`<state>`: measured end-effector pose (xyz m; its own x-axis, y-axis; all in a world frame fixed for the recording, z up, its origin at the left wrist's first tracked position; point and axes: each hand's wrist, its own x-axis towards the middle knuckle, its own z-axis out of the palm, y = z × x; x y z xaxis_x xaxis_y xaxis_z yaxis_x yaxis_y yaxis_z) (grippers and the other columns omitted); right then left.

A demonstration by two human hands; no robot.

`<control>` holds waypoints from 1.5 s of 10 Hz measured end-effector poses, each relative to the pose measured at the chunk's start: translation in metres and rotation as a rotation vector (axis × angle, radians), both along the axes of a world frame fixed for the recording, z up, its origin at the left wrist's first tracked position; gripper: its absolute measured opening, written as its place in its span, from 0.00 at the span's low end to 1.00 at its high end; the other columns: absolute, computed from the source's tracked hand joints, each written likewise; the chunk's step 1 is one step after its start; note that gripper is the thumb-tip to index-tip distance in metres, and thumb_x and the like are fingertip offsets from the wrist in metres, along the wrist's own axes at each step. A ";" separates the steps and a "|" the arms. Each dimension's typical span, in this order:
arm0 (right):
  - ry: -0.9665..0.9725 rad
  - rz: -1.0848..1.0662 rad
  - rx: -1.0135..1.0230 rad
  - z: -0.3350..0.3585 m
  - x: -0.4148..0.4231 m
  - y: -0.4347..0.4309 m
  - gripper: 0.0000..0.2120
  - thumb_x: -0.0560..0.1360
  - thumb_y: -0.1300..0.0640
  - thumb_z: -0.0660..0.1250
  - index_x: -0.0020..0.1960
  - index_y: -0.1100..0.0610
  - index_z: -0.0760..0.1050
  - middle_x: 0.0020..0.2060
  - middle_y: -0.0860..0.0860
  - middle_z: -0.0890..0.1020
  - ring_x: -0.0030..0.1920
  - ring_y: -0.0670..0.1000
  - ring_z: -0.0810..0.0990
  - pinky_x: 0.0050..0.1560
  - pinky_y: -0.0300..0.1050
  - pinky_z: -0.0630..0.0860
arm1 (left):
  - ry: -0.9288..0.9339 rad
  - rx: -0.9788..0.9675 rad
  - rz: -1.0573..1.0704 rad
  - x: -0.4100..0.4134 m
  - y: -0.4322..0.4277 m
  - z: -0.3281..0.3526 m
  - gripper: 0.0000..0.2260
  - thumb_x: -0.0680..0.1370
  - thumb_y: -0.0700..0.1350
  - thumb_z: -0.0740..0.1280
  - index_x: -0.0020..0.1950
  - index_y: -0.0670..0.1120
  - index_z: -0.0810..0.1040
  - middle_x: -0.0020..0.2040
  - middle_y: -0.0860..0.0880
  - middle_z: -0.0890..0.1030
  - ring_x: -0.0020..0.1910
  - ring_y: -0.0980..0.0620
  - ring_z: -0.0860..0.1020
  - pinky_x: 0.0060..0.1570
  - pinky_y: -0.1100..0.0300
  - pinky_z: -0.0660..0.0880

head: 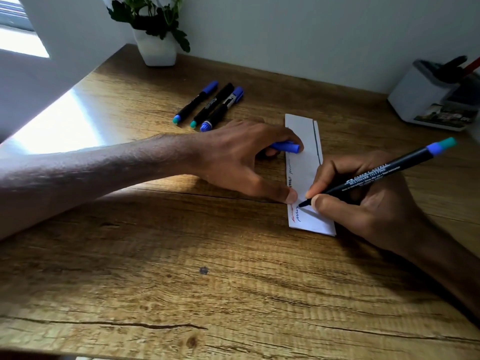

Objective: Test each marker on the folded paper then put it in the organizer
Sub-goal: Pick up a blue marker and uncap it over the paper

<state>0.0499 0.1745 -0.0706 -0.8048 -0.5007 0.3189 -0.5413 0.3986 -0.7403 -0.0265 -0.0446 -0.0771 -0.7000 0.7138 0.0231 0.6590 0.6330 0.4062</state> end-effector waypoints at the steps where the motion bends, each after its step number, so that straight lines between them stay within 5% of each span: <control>1: -0.013 -0.046 -0.003 -0.004 -0.002 0.002 0.08 0.67 0.54 0.70 0.38 0.59 0.81 0.33 0.52 0.83 0.33 0.51 0.81 0.31 0.35 0.75 | -0.010 -0.026 -0.003 0.001 0.001 0.005 0.44 0.65 0.75 0.64 0.78 0.57 0.65 0.67 0.56 0.75 0.59 0.56 0.75 0.58 0.54 0.76; 3: -0.017 -0.067 0.006 -0.005 -0.002 0.003 0.02 0.68 0.61 0.73 0.38 0.59 0.81 0.33 0.50 0.83 0.32 0.48 0.80 0.32 0.34 0.73 | -0.026 -0.044 0.018 0.002 0.001 0.006 0.45 0.65 0.75 0.64 0.78 0.57 0.64 0.68 0.55 0.75 0.61 0.55 0.74 0.61 0.51 0.76; 4: -0.095 -0.060 -0.069 -0.006 -0.002 0.004 0.01 0.69 0.66 0.70 0.38 0.63 0.79 0.28 0.47 0.80 0.24 0.44 0.76 0.25 0.32 0.69 | -0.032 -0.037 0.006 0.002 0.002 0.006 0.44 0.66 0.75 0.65 0.78 0.57 0.65 0.68 0.56 0.75 0.60 0.55 0.75 0.60 0.52 0.76; 5: -0.250 -0.110 -0.268 -0.006 -0.005 0.006 0.03 0.71 0.67 0.66 0.39 0.66 0.77 0.24 0.51 0.74 0.20 0.52 0.66 0.20 0.36 0.64 | -0.043 -0.028 -0.009 0.001 0.001 0.007 0.43 0.66 0.74 0.64 0.78 0.57 0.64 0.70 0.55 0.74 0.61 0.57 0.74 0.59 0.58 0.74; 6: -0.325 -0.175 -0.360 -0.005 -0.008 0.008 0.04 0.71 0.66 0.66 0.38 0.62 0.78 0.25 0.56 0.73 0.23 0.52 0.65 0.20 0.36 0.63 | -0.086 -0.028 0.000 -0.001 0.000 0.007 0.40 0.69 0.72 0.62 0.79 0.59 0.64 0.73 0.56 0.72 0.63 0.59 0.72 0.54 0.68 0.67; 7: -0.336 -0.219 -0.413 -0.002 -0.010 0.011 0.03 0.71 0.64 0.66 0.40 0.61 0.79 0.27 0.56 0.73 0.26 0.50 0.67 0.20 0.35 0.63 | -0.110 0.106 0.045 0.000 -0.002 0.004 0.31 0.76 0.69 0.57 0.77 0.58 0.66 0.69 0.57 0.76 0.59 0.64 0.74 0.52 0.65 0.69; 8: -0.309 -0.223 -0.437 -0.001 -0.013 0.014 0.04 0.72 0.63 0.68 0.44 0.62 0.81 0.31 0.61 0.71 0.28 0.51 0.67 0.21 0.37 0.64 | -0.004 0.214 0.159 0.003 -0.007 -0.001 0.21 0.85 0.62 0.51 0.76 0.59 0.68 0.66 0.66 0.73 0.63 0.69 0.71 0.60 0.64 0.69; 9: -0.271 -0.199 -0.455 0.000 -0.012 0.016 0.08 0.72 0.58 0.70 0.49 0.60 0.83 0.36 0.63 0.76 0.33 0.53 0.72 0.22 0.40 0.68 | 0.095 0.203 0.228 -0.008 -0.009 -0.022 0.23 0.85 0.64 0.47 0.76 0.61 0.68 0.72 0.63 0.72 0.71 0.64 0.69 0.72 0.57 0.68; 11: -0.216 -0.214 -0.540 0.008 -0.011 0.021 0.11 0.77 0.61 0.62 0.53 0.62 0.81 0.41 0.59 0.83 0.38 0.54 0.79 0.25 0.44 0.73 | -0.099 0.556 0.063 0.006 -0.002 -0.009 0.15 0.85 0.53 0.60 0.66 0.49 0.80 0.59 0.52 0.84 0.60 0.52 0.81 0.61 0.49 0.78; 12: -0.176 -0.211 -0.560 0.012 -0.009 0.023 0.07 0.76 0.61 0.64 0.51 0.60 0.79 0.41 0.61 0.84 0.37 0.56 0.81 0.25 0.44 0.74 | -0.154 0.559 -0.019 0.006 -0.002 -0.001 0.13 0.86 0.44 0.61 0.66 0.43 0.81 0.57 0.50 0.84 0.60 0.52 0.81 0.59 0.52 0.79; 13: -0.161 -0.192 -0.564 0.012 -0.010 0.024 0.07 0.74 0.58 0.68 0.49 0.60 0.79 0.41 0.61 0.84 0.37 0.56 0.81 0.25 0.45 0.74 | -0.201 0.589 -0.034 0.005 -0.001 0.003 0.12 0.85 0.41 0.61 0.64 0.40 0.81 0.51 0.56 0.83 0.51 0.60 0.80 0.48 0.69 0.74; 15: -0.158 -0.188 -0.606 0.013 -0.010 0.025 0.08 0.71 0.55 0.68 0.47 0.57 0.81 0.39 0.60 0.84 0.35 0.55 0.81 0.24 0.44 0.74 | -0.256 0.622 -0.049 0.006 0.000 0.004 0.14 0.85 0.45 0.61 0.67 0.46 0.80 0.50 0.53 0.84 0.48 0.52 0.79 0.43 0.59 0.75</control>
